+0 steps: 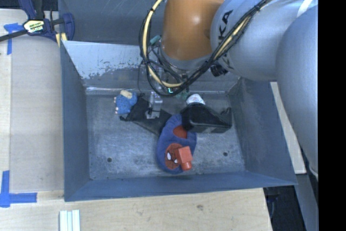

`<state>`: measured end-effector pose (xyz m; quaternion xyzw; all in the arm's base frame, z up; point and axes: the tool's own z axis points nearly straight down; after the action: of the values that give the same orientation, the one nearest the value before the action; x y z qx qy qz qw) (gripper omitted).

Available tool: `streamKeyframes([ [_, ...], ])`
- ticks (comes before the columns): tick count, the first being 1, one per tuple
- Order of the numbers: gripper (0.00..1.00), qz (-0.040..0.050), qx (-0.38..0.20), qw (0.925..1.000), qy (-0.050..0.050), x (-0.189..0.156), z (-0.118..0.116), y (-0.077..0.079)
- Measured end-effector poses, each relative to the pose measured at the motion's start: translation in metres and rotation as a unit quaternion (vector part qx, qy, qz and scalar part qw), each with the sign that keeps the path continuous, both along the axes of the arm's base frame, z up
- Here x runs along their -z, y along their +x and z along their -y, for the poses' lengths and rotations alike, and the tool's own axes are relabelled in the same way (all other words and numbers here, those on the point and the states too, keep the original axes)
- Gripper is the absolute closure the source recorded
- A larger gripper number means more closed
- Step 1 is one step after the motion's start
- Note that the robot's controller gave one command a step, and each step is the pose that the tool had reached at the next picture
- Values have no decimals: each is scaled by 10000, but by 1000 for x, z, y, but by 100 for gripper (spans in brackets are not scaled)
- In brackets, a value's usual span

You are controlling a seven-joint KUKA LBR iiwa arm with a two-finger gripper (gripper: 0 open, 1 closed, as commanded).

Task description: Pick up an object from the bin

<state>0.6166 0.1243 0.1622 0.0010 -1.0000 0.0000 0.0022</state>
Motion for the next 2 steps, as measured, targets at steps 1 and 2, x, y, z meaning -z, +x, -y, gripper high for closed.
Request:
streamKeyframes([
  [1,0,13,279,9996,-8,42,33,-11],
  [2,0,22,1612,9869,-7,41,45,-19],
])
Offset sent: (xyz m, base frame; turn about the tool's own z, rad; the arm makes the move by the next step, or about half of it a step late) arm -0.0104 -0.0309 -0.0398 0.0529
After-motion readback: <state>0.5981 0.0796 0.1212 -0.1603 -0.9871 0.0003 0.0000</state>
